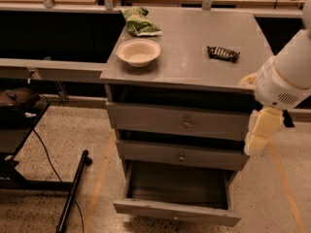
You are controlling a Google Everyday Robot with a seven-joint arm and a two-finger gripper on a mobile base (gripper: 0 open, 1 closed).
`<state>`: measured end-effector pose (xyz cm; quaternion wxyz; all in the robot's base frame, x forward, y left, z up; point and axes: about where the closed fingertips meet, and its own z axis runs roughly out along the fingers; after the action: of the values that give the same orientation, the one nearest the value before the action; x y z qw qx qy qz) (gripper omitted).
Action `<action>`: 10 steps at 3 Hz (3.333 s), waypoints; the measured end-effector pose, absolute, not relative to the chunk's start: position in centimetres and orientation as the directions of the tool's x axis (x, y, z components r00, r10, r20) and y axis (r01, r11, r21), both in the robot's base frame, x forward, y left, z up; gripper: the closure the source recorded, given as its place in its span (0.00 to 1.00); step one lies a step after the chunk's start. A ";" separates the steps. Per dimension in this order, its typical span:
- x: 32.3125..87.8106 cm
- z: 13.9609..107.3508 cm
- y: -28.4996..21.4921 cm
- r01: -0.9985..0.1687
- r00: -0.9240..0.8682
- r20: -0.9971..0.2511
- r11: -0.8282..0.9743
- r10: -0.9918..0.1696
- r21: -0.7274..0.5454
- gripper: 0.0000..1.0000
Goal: Close bottom drawer
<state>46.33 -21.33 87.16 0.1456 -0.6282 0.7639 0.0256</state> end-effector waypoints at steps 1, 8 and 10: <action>46.4 85.0 -21.4 -0.973 -0.173 -0.253 0.206 -0.952 -0.108 0.00; 41.2 59.1 -18.9 -0.985 -0.009 -0.537 -0.086 -0.844 0.152 0.00; 42.0 55.4 -18.0 -0.986 -0.015 -0.568 -0.082 -0.823 0.145 0.00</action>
Offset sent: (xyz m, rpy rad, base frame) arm 0.0014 -0.0005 -0.0239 0.0060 0.0392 0.0052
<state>41.98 -17.96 55.40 0.1525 -0.6851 0.6601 0.2678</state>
